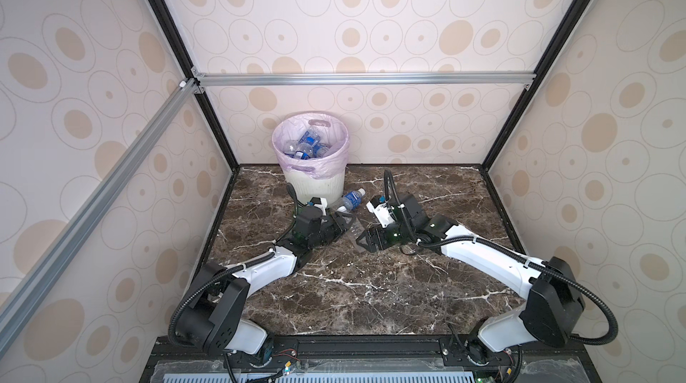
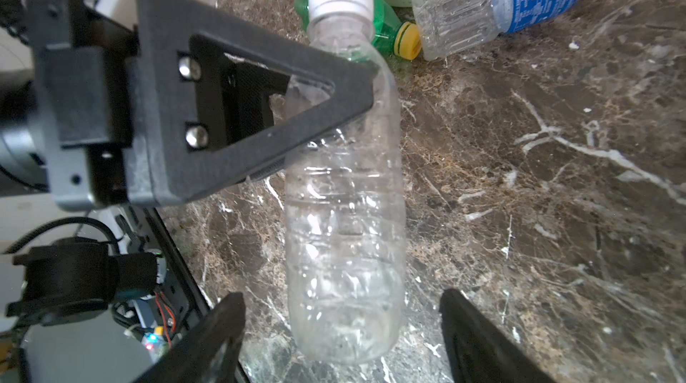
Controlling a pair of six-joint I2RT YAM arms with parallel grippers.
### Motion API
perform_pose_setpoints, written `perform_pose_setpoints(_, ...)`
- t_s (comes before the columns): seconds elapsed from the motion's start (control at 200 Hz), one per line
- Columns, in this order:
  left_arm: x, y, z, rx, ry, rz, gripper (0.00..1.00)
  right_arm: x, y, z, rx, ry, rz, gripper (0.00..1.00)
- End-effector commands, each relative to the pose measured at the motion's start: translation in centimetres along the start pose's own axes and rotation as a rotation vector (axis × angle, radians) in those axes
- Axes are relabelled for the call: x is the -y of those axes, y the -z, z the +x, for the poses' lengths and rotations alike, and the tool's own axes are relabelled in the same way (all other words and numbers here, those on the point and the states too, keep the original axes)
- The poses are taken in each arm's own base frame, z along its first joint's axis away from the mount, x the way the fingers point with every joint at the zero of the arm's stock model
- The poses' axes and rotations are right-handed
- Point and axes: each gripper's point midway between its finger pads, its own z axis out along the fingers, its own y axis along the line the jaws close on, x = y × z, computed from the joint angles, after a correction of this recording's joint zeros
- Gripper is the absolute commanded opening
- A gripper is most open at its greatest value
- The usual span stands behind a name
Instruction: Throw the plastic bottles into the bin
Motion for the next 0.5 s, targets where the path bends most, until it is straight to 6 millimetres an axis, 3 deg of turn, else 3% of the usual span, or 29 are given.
perform_pose_setpoints(0.0, 1.3, 1.2, -1.8, 0.055, -0.002, 0.008, 0.48, -1.0, 2.0, -2.1, 0.082, 0.04, 0.005, 0.94)
perform_pose_setpoints(0.07, 2.0, 1.9, -2.8, 0.081, -0.012, 0.014, 0.48, -1.0, 2.8, -2.8, 0.118, 0.045, 0.02, 1.0)
perform_pose_setpoints(0.335, 4.9, 5.2, -7.8, 0.194, -0.072, 0.016, 0.48, -1.7, 6.2, -5.9, 0.276, 0.078, 0.051, 1.0)
perform_pose_setpoints(0.495, 6.9, 7.2, -10.6, 0.26, -0.098, 0.033, 0.49, -2.5, 7.2, -7.7, 0.324, 0.115, 0.05, 1.0)
